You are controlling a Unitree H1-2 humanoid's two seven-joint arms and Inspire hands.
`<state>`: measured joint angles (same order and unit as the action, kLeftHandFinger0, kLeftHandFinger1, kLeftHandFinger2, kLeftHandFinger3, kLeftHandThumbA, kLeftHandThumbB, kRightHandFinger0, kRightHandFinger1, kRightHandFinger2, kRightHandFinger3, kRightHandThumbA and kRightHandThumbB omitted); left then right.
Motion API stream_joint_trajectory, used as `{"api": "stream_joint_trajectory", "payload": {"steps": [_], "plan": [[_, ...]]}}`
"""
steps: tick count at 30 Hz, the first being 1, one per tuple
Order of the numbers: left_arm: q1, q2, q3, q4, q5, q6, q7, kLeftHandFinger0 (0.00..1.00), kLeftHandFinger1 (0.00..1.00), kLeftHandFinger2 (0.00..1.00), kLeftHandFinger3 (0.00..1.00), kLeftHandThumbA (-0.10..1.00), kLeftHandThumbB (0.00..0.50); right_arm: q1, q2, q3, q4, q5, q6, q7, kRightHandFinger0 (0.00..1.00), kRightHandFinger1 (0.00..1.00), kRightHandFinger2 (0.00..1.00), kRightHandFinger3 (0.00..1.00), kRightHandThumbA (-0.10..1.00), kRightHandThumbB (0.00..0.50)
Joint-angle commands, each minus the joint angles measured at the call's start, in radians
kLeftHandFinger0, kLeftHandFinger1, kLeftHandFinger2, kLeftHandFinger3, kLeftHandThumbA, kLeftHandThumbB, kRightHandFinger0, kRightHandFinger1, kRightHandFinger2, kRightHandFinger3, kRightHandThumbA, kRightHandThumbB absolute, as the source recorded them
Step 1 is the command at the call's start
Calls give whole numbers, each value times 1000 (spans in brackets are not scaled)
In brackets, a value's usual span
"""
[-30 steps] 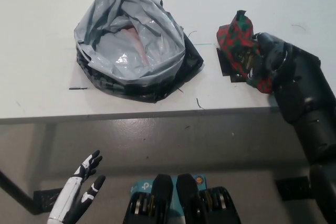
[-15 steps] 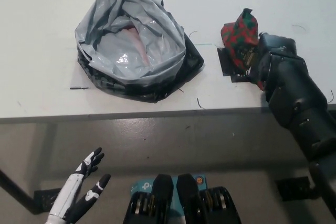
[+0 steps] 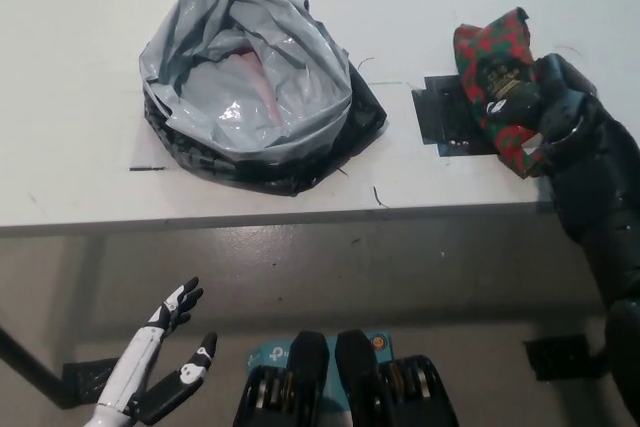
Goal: The robot uses its right hand to pick up a bag of coffee beans and puts it in the black plastic bag, then the robot grabs the top of the bag and lifts it.
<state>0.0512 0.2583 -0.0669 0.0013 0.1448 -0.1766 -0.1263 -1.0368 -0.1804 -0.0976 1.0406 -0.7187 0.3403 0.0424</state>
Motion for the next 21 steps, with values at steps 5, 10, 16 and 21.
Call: {"api": "stream_joint_trajectory", "payload": {"steps": [5,10,16,21], "plan": [[-23,30,-7,-51,6,-9,-28,1000,1000,1000,1000,424,223,-16,41,-414,-49,574,-52,117,0,200,624,538,-75,196],[-30,35,-8,-52,10,4,-31,1000,1000,1000,1000,380,234,-26,44,-549,19,702,-40,198,0,300,729,176,-43,166],[-31,37,-9,-43,19,-10,-26,1000,1000,1000,1000,329,241,-23,54,-642,51,775,-20,239,0,211,640,367,78,110],[-30,40,-11,-43,22,-9,-28,1000,1000,1000,1000,293,246,-23,74,-726,44,857,16,273,0,108,562,635,135,114]]}}
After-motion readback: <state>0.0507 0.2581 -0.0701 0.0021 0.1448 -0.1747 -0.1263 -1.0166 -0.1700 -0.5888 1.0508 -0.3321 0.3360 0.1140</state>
